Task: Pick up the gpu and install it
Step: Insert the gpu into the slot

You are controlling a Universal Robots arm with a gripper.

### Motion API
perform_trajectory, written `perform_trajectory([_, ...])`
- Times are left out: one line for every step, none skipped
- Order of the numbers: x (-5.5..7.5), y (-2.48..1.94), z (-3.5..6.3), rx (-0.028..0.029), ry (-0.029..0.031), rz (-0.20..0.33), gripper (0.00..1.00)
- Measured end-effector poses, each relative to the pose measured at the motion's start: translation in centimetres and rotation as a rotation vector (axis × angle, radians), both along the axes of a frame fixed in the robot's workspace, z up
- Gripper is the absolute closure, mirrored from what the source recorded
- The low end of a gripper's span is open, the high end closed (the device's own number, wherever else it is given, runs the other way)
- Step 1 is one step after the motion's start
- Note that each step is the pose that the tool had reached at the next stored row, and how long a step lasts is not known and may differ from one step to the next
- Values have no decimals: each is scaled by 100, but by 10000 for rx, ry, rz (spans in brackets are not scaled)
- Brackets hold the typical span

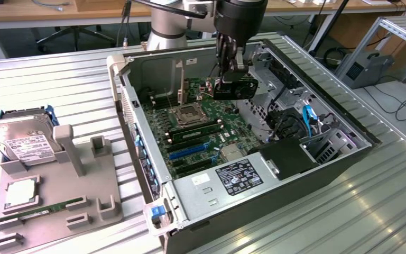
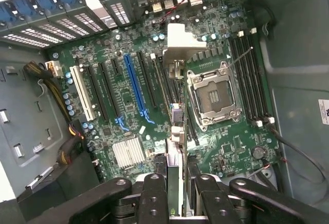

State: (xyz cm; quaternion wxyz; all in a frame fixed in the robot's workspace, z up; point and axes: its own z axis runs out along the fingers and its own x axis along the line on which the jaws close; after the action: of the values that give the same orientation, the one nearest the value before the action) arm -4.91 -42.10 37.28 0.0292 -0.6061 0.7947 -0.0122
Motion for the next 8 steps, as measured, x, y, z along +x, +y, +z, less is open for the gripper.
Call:
perform_trajectory([0,0,0,0,0,31,74])
perform_trajectory([0,0,0,0,0,66,74])
perform_trajectory([0,0,0,0,0,98,74])
perform_trajectory([0,0,0,0,0,194,74])
perform_trajectory([0,0,0,0,0,314,74])
perform_trajectory([0,0,0,0,0,397,74])
perform_trajectory([0,0,0,0,0,470,74])
perform_trajectory([0,0,0,0,-1,527,74])
